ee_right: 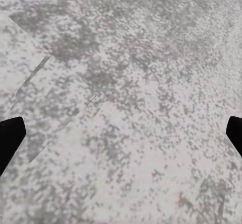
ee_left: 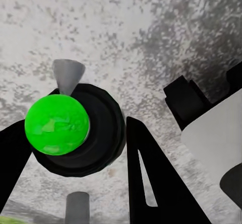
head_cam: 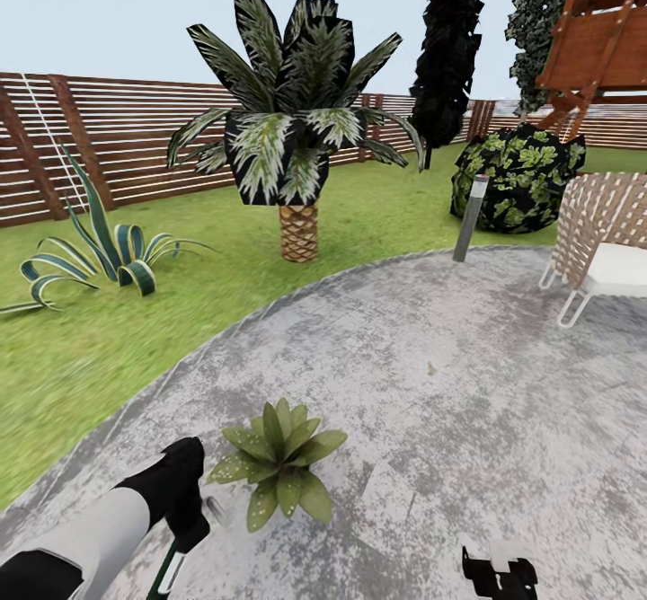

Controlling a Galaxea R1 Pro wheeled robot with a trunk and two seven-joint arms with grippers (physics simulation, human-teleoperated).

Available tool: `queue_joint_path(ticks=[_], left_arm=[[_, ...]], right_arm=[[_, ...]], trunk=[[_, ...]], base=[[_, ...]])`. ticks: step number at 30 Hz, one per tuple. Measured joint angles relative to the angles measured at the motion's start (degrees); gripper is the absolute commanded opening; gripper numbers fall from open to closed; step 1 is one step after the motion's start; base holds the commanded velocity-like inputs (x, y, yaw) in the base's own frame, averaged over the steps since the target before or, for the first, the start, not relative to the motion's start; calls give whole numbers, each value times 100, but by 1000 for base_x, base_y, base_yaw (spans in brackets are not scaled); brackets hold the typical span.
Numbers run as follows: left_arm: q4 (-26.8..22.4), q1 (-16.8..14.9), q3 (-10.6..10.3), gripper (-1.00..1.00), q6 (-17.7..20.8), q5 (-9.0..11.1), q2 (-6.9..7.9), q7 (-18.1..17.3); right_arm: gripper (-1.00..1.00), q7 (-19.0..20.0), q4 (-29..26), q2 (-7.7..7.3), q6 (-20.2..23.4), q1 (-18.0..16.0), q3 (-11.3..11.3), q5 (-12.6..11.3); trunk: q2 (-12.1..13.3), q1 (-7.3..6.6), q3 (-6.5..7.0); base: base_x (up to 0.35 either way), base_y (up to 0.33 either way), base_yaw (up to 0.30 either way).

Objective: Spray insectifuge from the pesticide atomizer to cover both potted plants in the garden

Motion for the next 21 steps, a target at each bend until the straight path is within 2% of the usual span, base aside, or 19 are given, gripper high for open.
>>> queue_joint_path(ticks=[8,12,21], left_arm=[[75,20,-16,-100,-5,10,14,0],[67,34,-15,-100,-8,3,-1,9],[66,36,-7,-100,-18,8,-28,37]], right_arm=[[100,0,-1,16,0,0,0,-2],[100,-1,0,10,-1,0,-6,-1],[100,-2,0,-19,-2,0,-8,7]], trunk=[[0,0,0],[0,0,0],[0,-1,0]], base=[[0,0,253],[27,-64,42],[116,-240,2]])
